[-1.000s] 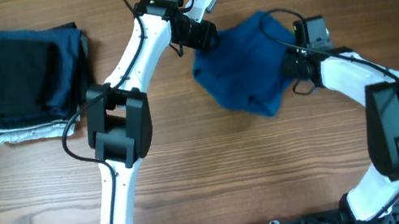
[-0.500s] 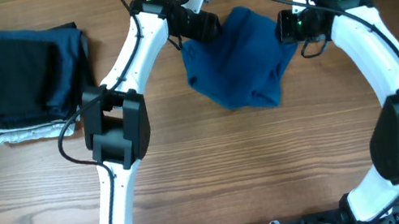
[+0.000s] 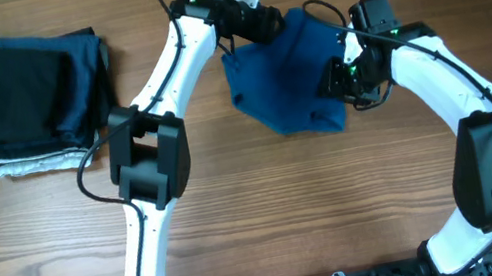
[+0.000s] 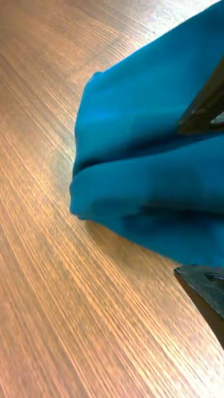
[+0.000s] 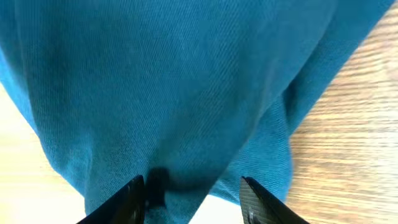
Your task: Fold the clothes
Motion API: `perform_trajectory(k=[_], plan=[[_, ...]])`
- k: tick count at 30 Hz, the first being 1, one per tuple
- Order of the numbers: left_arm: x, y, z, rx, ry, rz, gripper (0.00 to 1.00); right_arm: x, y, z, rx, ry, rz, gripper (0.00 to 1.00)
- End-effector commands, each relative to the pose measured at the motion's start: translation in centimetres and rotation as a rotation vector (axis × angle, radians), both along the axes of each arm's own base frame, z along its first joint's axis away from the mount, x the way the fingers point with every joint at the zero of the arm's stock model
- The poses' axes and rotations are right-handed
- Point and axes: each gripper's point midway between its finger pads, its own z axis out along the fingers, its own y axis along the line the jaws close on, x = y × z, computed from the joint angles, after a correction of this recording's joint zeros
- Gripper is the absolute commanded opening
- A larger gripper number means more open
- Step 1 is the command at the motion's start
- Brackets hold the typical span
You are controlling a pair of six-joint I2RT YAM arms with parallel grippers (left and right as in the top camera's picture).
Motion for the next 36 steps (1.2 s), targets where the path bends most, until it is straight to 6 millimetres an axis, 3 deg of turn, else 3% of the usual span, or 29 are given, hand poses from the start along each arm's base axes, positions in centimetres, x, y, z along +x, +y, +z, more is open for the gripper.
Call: perform_trajectory(k=[1,2,3,4,8,15,17,19,23,30,33,36], plan=[[-0.2,-0.7,-1.9,0.001,0.027,-0.013,0.68,-0.7,1.2,-0.1,0.037,0.029,-0.017,0.47],[-0.1,-0.6,-2.2,0.003,0.032,-0.011,0.67,-0.7,1.2,-0.1,0.037,0.032,-0.017,0.29],[0.0,-0.4,-2.3,0.004,0.034,-0.008,0.66,-0.9,1.2,-0.2,0.036,0.038,-0.018,0.18],[0.0,-0.3,-2.3,0.003,0.033,-0.006,0.66,-1.0,1.2,-0.2,0.037,0.048,-0.028,0.16],[0.3,-0.4,-2.7,0.002,0.028,-0.006,0.66,-1.6,1.1,-0.4,0.034,0.079,-0.04,0.16],[0.0,-0.1,-5.6,0.026,0.074,-0.002,0.61,-1.6,1.1,-0.4,0.034,0.079,-0.04,0.17],[-0.1,0.0,-5.7,0.03,0.083,-0.001,0.35,-1.6,1.1,-0.4,0.033,0.077,-0.04,0.17],[-0.1,0.3,-5.5,0.03,0.084,0.004,0.23,-1.6,0.9,-0.5,0.022,0.076,-0.043,0.15],[0.9,1.7,-4.8,0.023,0.078,0.036,0.21,-2.0,0.4,-0.7,-0.006,0.091,-0.049,0.05],[2.6,6.0,-5.0,0.014,0.134,0.149,0.16,-2.6,-0.4,-1.5,-0.051,0.111,-0.059,0.04],[2.7,7.1,-5.1,0.017,0.154,0.165,0.15,-2.9,-1.3,-1.8,-0.103,0.122,-0.067,0.04],[2.8,7.2,-3.9,0.007,0.138,0.166,0.19,-3.2,-1.8,-2.0,-0.133,0.13,-0.072,0.04]])
